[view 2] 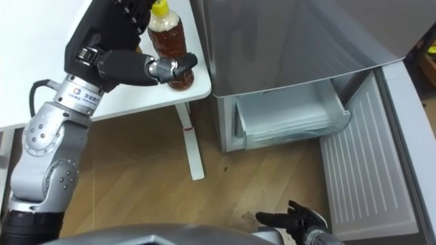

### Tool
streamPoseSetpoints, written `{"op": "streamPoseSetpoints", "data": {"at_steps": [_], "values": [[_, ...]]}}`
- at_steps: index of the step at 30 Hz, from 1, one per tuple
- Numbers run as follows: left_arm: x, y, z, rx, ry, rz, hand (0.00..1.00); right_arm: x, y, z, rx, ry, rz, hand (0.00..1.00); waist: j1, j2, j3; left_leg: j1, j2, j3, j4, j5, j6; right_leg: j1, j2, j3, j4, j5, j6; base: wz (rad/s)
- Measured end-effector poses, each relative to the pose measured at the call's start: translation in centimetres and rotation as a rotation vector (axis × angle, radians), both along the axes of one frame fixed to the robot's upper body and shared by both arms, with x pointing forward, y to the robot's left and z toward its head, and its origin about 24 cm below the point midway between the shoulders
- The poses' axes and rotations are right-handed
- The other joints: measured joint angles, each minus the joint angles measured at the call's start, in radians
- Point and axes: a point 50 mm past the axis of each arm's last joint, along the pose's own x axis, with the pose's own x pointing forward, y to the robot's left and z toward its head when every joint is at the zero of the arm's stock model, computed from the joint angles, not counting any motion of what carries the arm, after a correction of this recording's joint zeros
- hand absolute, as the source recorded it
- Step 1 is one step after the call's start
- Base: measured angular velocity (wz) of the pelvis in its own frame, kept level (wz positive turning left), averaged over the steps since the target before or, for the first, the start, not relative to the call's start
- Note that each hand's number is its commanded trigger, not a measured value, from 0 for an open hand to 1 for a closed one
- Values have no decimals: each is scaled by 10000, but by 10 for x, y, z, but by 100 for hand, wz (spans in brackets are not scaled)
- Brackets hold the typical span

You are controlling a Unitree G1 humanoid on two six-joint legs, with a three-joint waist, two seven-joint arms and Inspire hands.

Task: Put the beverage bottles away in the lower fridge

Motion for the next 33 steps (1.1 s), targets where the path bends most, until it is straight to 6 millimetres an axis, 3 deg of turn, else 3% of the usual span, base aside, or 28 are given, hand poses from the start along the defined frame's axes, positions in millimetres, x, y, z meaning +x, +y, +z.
{"op": "streamPoseSetpoints", "data": {"at_steps": [14,33], "values": [[0,0,1,-1,-96,50,0,0,-1,0,-167,93,-44,0,-2,-105,48,-10,1,4,-7,5,7,-12,-1,-5,-3,-1,1,0],[1,3,4,75,-232,489,0,-1,1,-1,-82,96,-46,0,-14,-265,24,-4,14,103,-22,4,7,-9,-2,-19,-45,-1,1,0]]}}
